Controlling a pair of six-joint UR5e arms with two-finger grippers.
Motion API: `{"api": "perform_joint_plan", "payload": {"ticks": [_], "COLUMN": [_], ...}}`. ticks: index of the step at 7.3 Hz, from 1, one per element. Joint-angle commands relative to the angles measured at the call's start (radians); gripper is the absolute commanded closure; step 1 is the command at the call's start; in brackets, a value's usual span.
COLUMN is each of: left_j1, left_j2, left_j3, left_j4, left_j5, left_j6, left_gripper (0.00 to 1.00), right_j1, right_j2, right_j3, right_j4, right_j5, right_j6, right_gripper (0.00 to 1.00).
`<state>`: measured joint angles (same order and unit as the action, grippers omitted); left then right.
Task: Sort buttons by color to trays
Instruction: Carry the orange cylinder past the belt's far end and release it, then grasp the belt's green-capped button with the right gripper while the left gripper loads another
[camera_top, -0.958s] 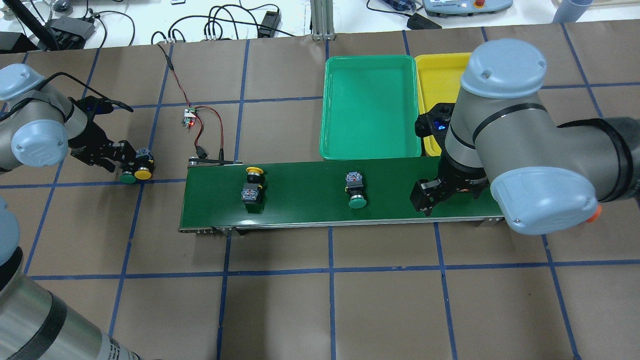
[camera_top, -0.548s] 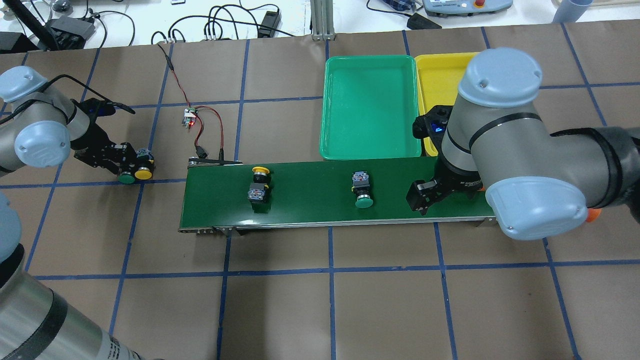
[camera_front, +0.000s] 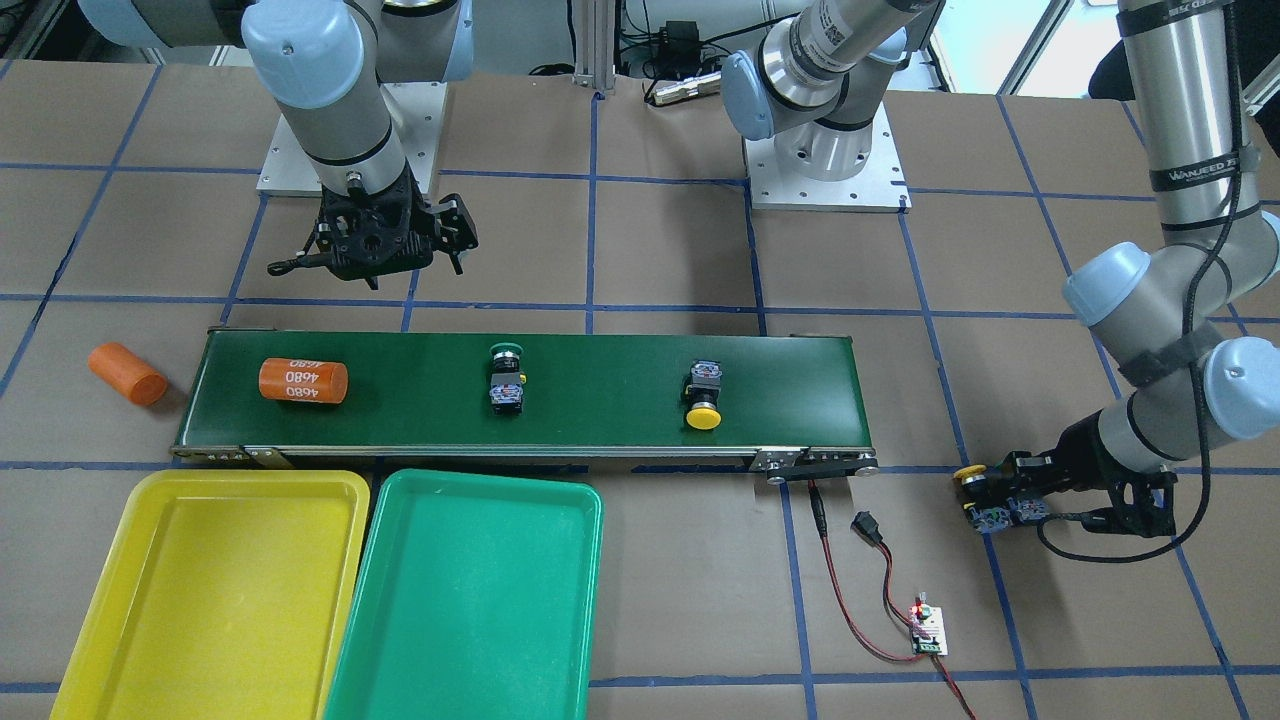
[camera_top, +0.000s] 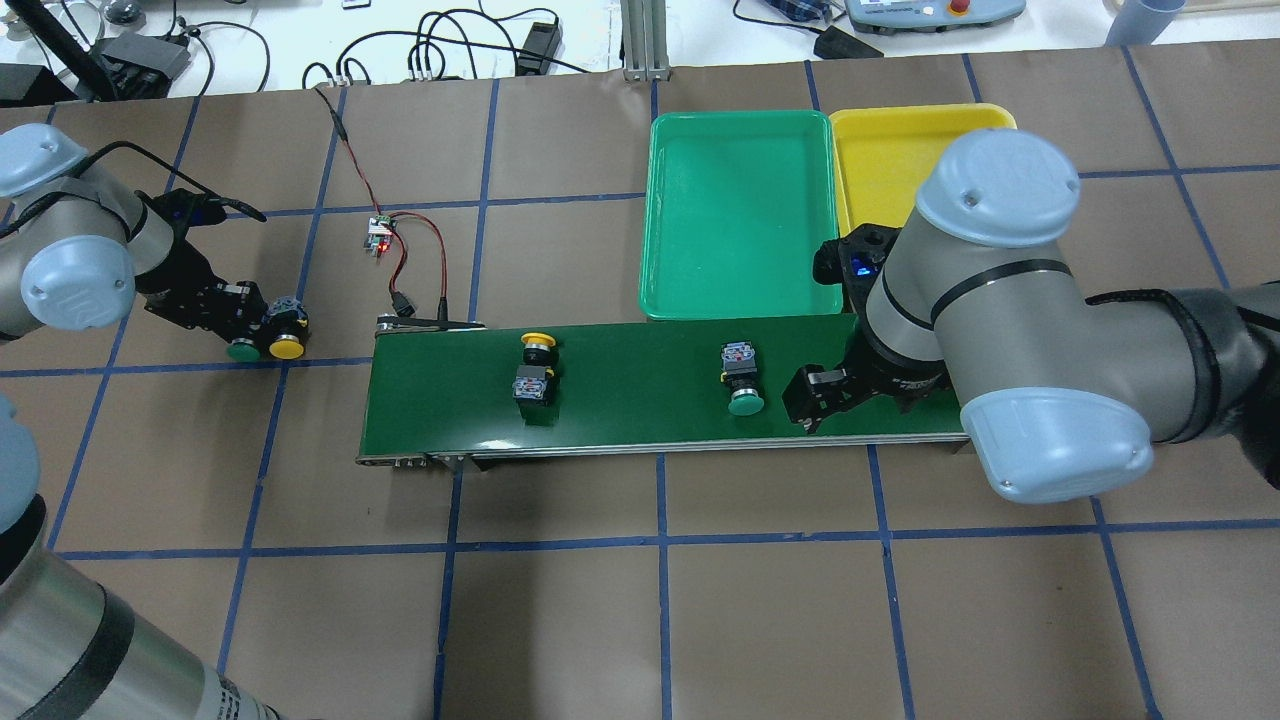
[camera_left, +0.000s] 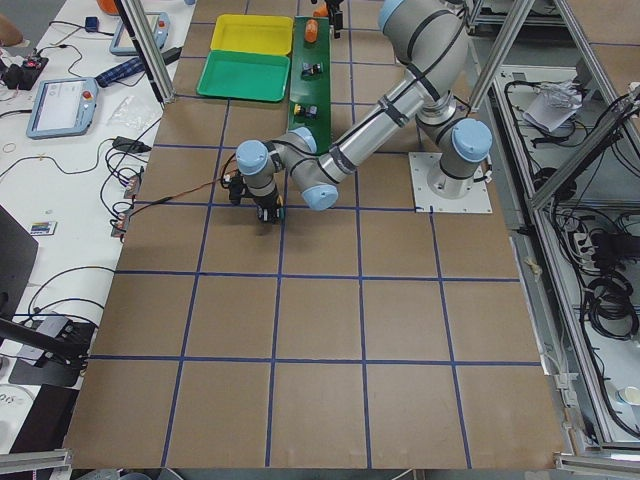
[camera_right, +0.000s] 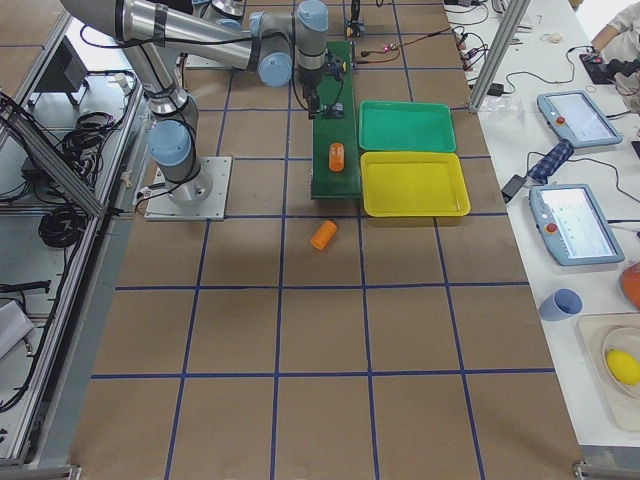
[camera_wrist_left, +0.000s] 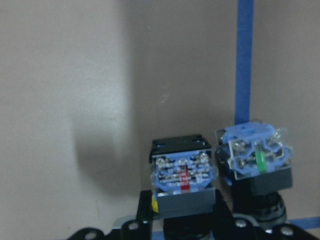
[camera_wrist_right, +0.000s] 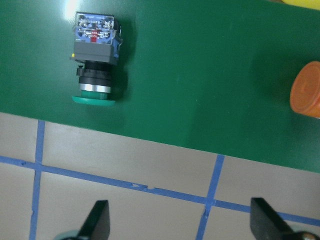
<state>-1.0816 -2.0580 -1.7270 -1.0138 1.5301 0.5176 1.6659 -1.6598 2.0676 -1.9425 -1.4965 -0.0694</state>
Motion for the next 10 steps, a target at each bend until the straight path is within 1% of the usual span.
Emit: {"api": "perform_joint_plan", "payload": {"ticks": [1, 2, 3, 4, 5, 6, 7, 8, 9, 10], "left_j1": [-0.020, -0.055, -0.122, -0.189, -0.264, -0.331, -0.357, -0.362, -0.362, -0.356], "left_j2": [0.095, 0.146, 0.204, 0.247, 0.283, 0.312, 0.338, 0.364, 0.378, 0.366], "left_j3": [-0.011, -0.016, -0.017, -0.025, -0.061, -0.135, -0.201, -0.235, -0.258, -0.267], "left_j4": [-0.037, -0.086, -0.101, -0.139, -0.141, -0.138, -0.112, -0.101, -0.103, -0.092], "left_j5": [0.007, 0.005, 0.007, -0.008, -0.008, -0.008, -0.008, -0.008, -0.008, -0.007], "left_j6": [-0.004, -0.052, -0.069, -0.146, -0.242, -0.296, -0.306, -0.306, -0.300, -0.291], "left_gripper": [1.00, 1.00, 1.00, 1.00, 1.00, 1.00, 1.00, 1.00, 1.00, 1.00], "right_j1": [0.000, 0.000, 0.000, 0.000, 0.000, 0.000, 0.002, 0.000, 0.002, 0.008], "right_j2": [0.000, 0.000, 0.002, 0.002, -0.003, -0.005, 0.008, 0.064, 0.110, 0.115], "right_j3": [0.058, 0.092, 0.101, 0.101, 0.097, 0.092, 0.098, 0.094, 0.097, 0.095], "right_j4": [-0.061, -0.129, -0.153, -0.154, -0.159, -0.159, -0.174, -0.190, -0.244, -0.251], "right_j5": [0.050, 0.050, 0.050, 0.050, 0.032, 0.029, 0.038, 0.035, 0.033, 0.033], "right_j6": [0.080, 0.080, 0.080, 0.080, 0.074, 0.072, 0.079, 0.077, 0.077, 0.065], "right_gripper": [0.04, 0.04, 0.04, 0.04, 0.03, 0.02, 0.02, 0.02, 0.01, 0.01]}}
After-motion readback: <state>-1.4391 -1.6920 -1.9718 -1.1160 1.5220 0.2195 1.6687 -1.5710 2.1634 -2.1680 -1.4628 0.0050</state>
